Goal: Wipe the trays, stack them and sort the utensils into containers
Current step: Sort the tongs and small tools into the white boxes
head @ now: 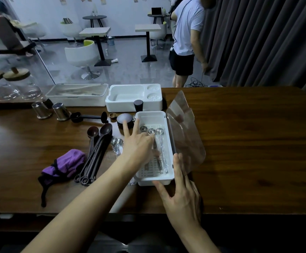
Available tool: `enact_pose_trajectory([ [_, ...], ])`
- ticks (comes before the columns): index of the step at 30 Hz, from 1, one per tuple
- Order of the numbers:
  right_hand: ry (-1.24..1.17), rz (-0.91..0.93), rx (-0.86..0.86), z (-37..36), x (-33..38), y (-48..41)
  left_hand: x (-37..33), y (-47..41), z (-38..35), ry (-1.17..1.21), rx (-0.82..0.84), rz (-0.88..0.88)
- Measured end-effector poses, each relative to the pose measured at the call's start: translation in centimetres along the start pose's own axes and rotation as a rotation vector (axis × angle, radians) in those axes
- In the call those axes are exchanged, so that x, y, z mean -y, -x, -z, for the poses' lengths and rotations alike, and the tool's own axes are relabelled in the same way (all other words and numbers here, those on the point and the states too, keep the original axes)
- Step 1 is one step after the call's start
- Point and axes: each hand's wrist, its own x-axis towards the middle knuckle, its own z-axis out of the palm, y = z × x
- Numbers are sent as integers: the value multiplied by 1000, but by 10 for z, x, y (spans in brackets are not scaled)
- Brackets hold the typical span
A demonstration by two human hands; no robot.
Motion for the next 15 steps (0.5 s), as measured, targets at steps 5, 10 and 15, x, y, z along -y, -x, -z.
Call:
enact_pose_trajectory([
  [5,-4,1,2,0,-1,0,-1,11,2,-55,42,13],
  [10,-6,6,1,1,1,0,-3,15,5,-35,66,-3],
  [15,-14,-13,-15,1,4,-2,-6,10,0,-43,62,-26],
])
